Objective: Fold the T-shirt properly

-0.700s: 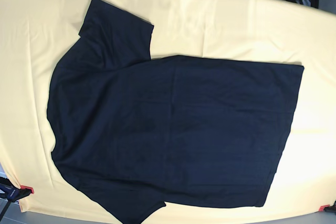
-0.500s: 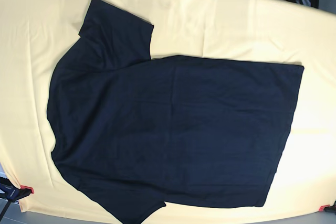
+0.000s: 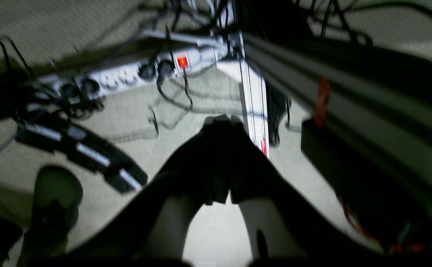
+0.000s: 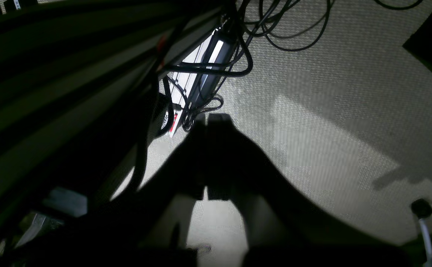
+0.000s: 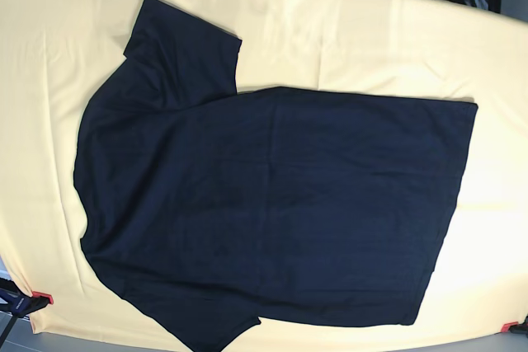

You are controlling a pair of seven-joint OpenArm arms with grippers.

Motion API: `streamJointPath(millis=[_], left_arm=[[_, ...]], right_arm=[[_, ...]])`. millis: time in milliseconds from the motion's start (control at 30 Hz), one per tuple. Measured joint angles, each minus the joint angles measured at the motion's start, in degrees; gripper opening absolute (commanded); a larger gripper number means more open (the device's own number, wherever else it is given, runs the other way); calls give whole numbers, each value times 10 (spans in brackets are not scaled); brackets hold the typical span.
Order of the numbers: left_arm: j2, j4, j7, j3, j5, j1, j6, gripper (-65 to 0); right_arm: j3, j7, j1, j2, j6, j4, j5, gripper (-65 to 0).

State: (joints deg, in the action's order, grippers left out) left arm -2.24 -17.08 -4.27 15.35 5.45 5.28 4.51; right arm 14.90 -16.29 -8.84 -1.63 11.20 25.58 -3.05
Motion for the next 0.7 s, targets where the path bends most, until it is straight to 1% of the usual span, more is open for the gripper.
streamJointPath(millis=[33, 100, 133, 233, 300, 333, 433, 500, 567, 633, 700], left_arm=[[-4, -14, -16, 0, -11, 6, 11, -650], [-13, -53, -33, 0, -27, 27, 33, -650], [-19, -75, -43, 0, -36, 41, 37, -650], [-46, -137, -63, 4, -34, 92, 37, -650], [-66, -179, -82, 20, -19, 128, 33, -650], [-76, -201, -86, 31, -10, 147, 34, -650], [-105, -281, -92, 65, -6, 209, 33, -650], [-126, -341, -101, 84, -5, 250, 36, -650], [-148, -404, -130, 99, -4, 291, 37, -650], [-175, -469, -150, 106, -4, 332, 37, -650], [-206, -536, -155, 106, -6, 372, 37, -650]], right_arm=[[0, -14, -5, -1, 0, 7, 0, -650], [0, -24, -26, -5, 1, 28, 0, -650], [0, -24, -42, -10, 13, 40, 1, -650], [0, -29, -96, -22, 52, 82, 0, -650], [-1, -56, -134, -25, 75, 121, 0, -650], [0, -79, -152, -26, 83, 143, -1, -650], [0, -114, -209, -28, 106, 221, 25, -650], [0, -130, -245, -32, 110, 274, 48, -650], [0, -159, -283, -41, 110, 329, 64, -650], [-1, -184, -327, -52, 108, 389, 71, -650], [-2, -197, -370, -64, 109, 456, 71, -650]])
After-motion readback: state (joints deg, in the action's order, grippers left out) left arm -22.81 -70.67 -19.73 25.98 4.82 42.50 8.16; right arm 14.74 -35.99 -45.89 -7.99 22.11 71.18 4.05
